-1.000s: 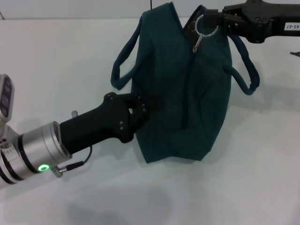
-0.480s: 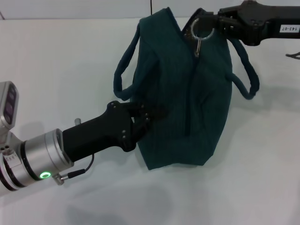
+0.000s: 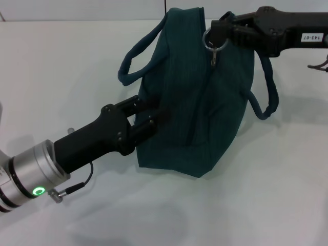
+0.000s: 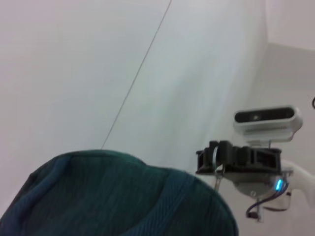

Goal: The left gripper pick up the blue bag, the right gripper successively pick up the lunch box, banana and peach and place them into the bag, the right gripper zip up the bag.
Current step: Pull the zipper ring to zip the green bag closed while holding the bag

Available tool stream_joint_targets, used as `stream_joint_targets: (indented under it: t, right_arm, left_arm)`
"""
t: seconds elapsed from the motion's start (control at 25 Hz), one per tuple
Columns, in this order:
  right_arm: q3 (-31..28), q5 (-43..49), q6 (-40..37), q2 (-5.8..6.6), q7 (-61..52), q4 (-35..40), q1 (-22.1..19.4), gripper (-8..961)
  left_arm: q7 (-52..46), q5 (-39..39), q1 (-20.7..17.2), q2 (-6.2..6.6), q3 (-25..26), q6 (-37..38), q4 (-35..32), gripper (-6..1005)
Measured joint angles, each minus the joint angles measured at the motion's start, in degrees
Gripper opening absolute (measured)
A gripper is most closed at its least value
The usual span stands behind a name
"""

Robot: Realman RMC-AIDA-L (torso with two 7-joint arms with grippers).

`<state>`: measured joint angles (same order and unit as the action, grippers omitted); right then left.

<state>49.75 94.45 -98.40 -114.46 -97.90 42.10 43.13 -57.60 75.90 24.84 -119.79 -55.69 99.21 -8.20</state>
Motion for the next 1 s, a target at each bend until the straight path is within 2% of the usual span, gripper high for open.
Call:
stream_joint_targets:
  t: [0.2, 0.4, 0.64, 1.0]
  right_arm:
    - [0.88, 0.18, -0.09, -0.06, 0.0, -0.15, 0.49, 44]
    - [1.47, 0.23, -0.12, -0.11, 0.08, -0.78, 1.43, 45]
    - [2.05, 0.27, -0.12, -0.5, 0.1, -0.88, 1.66, 46]
    - [3.67, 0.24, 0.21, -0.67, 0.18, -0.89, 1.8, 48]
  left_arm:
    - [-1.23, -0.75, 0.01, -0.09, -0.02, 1.24, -0.12, 448]
    - [-1.73, -1.79, 0.73, -0.32, -0.03, 1.28, 0.18, 689]
    - [-1.73, -2.33, 2.11, -0.48, -0.03, -0.23, 0.29, 722]
    - [-1.74, -4.84, 2.23, -0.53, 0.0, -1.9, 0.39, 712]
